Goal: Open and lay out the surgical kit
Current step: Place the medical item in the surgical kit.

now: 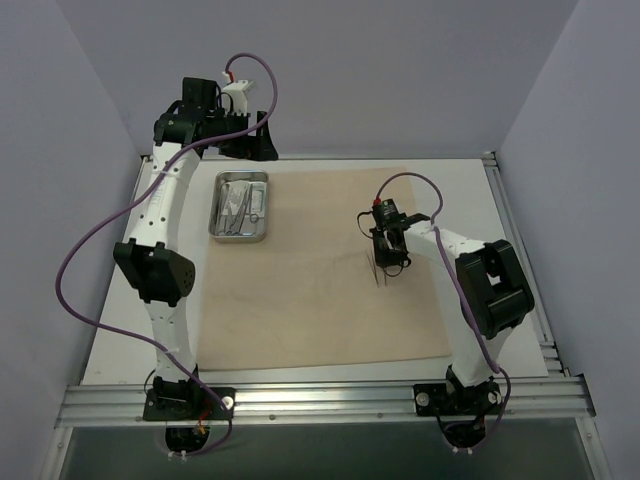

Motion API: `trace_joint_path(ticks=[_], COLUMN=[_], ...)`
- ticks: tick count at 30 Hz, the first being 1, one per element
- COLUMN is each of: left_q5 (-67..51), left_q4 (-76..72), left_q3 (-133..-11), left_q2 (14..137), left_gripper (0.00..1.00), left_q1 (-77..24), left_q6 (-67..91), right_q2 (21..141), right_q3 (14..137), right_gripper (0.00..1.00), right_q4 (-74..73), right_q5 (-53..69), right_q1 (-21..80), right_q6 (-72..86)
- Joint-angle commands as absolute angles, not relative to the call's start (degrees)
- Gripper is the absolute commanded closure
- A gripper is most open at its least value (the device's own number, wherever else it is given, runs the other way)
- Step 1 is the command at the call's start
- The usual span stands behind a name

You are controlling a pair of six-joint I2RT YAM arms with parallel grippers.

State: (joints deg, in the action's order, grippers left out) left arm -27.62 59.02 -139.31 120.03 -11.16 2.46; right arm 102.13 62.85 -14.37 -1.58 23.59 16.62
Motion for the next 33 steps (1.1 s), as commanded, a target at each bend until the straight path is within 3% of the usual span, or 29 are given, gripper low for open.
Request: trace_joint_path(ticks=[1, 11, 20, 33], left_q5=[-27.51, -27.51, -27.25, -27.33], left_q4=[58.62, 58.54, 58.62, 58.62], left_q3=[-139.75, -139.83, -139.83, -139.92], left_q2=[116.81, 116.89, 116.81, 117.07], left_gripper=[0.06, 0.06, 0.06, 0.06], left_q1=[-10.9, -10.9, -10.9, -10.9], left_q6=[1.76, 1.85, 1.67, 1.67], right_q2=[102.75, 102.66, 103.19, 98.09], right_q3=[64.34, 63.02, 64.77, 68.82], right_gripper=[1.0, 1.0, 0.87, 0.86], right_q4=[-17.22, -17.32, -17.93, -19.95], right_q5=[-3.51, -3.25, -1.85, -1.93], right_q1=[23.2, 23.2, 23.29, 23.2], right_q6=[14.5, 13.45, 13.62, 16.08])
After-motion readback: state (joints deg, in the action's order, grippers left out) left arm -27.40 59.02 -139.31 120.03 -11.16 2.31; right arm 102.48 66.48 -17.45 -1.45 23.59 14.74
